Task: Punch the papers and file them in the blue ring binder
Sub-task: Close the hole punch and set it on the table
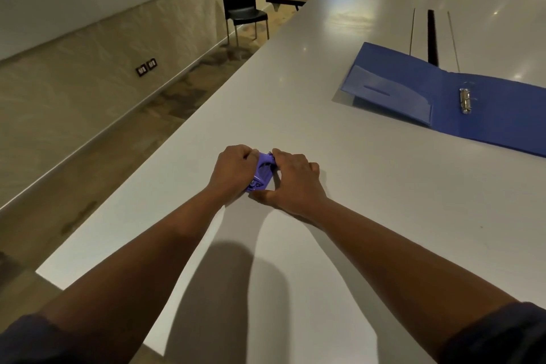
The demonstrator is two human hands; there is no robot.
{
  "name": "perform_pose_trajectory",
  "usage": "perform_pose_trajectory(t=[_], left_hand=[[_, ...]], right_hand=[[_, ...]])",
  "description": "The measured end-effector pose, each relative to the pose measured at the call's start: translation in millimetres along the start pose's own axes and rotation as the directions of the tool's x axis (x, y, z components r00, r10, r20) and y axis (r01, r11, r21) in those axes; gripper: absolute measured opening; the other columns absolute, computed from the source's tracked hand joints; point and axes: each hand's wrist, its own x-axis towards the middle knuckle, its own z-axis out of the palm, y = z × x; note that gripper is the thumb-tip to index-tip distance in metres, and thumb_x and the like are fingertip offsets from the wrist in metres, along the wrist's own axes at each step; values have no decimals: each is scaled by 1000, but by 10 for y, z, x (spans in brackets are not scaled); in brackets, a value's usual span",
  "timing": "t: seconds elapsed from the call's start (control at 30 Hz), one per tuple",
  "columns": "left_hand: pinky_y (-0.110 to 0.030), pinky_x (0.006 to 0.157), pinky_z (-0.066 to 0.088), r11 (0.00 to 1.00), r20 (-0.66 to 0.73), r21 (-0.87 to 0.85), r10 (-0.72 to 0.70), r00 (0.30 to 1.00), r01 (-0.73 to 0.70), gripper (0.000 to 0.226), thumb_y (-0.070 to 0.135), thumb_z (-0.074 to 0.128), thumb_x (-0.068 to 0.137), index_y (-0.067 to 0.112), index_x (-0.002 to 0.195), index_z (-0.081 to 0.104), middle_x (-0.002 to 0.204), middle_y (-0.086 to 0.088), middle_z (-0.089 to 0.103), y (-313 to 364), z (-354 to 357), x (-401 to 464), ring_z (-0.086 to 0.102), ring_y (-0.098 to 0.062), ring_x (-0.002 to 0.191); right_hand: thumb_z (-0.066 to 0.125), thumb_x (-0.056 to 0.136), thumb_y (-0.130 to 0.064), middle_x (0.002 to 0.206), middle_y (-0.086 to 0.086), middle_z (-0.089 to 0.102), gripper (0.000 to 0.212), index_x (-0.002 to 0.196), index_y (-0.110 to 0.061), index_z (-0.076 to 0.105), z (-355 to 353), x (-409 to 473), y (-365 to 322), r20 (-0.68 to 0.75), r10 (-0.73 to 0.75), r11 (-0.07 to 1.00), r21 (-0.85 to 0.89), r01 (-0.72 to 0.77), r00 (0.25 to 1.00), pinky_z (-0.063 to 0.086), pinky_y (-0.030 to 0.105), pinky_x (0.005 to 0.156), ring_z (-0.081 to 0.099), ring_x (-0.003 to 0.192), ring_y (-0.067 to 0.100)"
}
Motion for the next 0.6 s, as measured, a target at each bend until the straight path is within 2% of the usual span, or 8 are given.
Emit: perform_pose_trajectory(t=[0.1,0.2,0.27,0.33,0.43,0.53,0.6], left_hand=[[-22,52,41,998,-7,61,14,1000,-14,35,27,49,104,12,74,61,66,-5,62,-9,10,-3,56,-18,58],[-23,54,39,992,-66,124,-6,998,14,26,29,52,99,14,80,63,72,-1,63,16,0,-7,59,-18,65],[-25,65,42,993,-178,111,-23,984,43,20,33,58,94,15,101,66,89,-2,65,69,-15,-22,62,-17,79],[-29,73,42,994,-283,113,27,959,5,28,33,61,92,15,114,63,98,-1,61,164,12,-36,59,-17,86],[-32,76,44,979,-351,138,191,917,-151,26,27,62,90,14,112,65,93,0,57,409,207,-67,55,-18,86],[-30,77,41,955,-320,68,294,901,-288,17,15,63,85,11,102,68,83,-1,57,724,605,-143,55,-20,81],[-27,75,39,951,-268,16,300,915,-308,14,11,63,84,13,97,69,80,-1,59,949,897,-235,55,-18,79]], right_hand=[[74,69,-75,141,-5,55,98,144,-22,43,-42,-16,2,47,9,1000,22,-10,999,33,43,103,47,131,23],[75,71,-72,162,0,34,115,159,-17,24,-190,-110,28,70,46,997,61,-50,996,23,45,115,29,148,22],[73,74,-71,164,-1,30,114,160,-18,21,-309,-211,124,21,81,996,36,-82,996,21,44,116,24,149,20],[71,76,-70,163,-2,31,110,161,-20,21,-441,-326,298,-28,128,992,19,-127,991,20,44,117,23,150,20],[69,81,-67,163,-2,33,103,160,-20,24,-680,-549,655,-74,200,979,-17,-201,977,22,47,117,25,150,21],[68,83,-64,162,-1,35,97,159,-20,26,-958,-836,1089,-120,265,960,-66,-274,957,23,46,116,28,149,21],[68,84,-62,161,-1,36,94,158,-20,28,-1171,-1034,1381,-153,314,939,-92,-330,937,23,47,116,31,148,22]])
